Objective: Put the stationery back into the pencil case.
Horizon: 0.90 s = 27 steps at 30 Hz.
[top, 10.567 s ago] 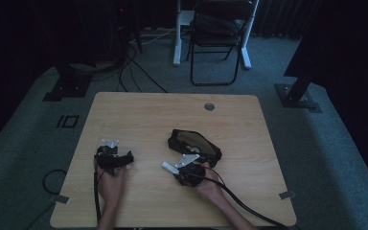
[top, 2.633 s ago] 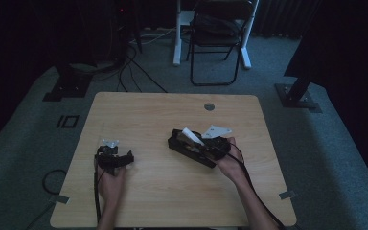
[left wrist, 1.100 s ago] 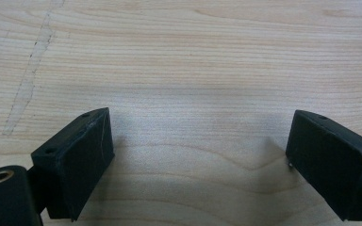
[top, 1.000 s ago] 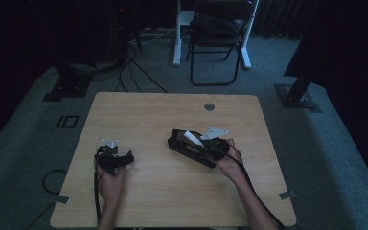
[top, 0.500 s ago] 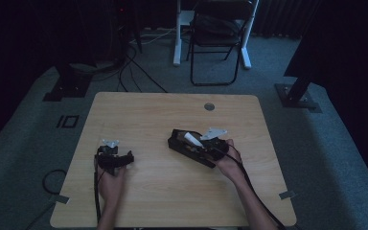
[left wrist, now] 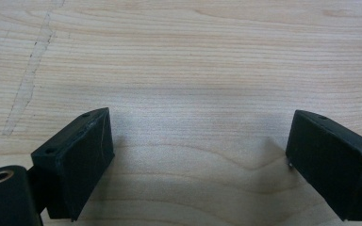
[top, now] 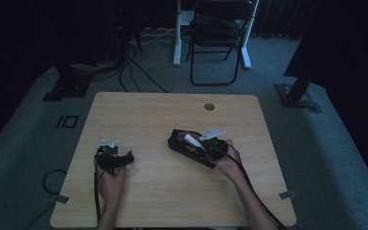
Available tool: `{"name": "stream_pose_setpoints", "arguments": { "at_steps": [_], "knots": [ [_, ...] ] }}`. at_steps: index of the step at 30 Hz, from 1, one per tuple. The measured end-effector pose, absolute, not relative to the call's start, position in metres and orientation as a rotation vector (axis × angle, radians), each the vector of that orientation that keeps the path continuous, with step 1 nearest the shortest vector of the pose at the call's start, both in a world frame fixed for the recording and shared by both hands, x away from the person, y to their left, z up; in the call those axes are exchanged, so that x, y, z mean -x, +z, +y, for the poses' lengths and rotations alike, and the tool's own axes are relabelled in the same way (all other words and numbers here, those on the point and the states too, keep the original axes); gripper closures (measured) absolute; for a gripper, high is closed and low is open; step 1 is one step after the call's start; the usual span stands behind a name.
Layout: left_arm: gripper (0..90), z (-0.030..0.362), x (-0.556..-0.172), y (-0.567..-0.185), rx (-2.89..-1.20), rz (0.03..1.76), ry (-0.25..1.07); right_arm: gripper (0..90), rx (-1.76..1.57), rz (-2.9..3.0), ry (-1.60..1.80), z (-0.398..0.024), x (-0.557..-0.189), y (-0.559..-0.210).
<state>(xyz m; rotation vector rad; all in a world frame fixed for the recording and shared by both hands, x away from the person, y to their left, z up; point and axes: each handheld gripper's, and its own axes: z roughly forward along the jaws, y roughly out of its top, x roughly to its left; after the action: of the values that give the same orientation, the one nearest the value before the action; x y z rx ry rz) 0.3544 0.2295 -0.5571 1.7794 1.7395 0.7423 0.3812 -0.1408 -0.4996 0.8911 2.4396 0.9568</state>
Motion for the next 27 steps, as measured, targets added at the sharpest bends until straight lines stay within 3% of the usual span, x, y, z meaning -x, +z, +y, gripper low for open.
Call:
{"name": "stream_pose_setpoints", "arguments": {
  "at_steps": [27],
  "knots": [
    [8.3,0.2295,-0.3544,-0.557,-1.779,1.739,0.742,71.0,-0.913,2.454,0.94,-0.1403,-0.3852,-0.5041]
  ]
}}
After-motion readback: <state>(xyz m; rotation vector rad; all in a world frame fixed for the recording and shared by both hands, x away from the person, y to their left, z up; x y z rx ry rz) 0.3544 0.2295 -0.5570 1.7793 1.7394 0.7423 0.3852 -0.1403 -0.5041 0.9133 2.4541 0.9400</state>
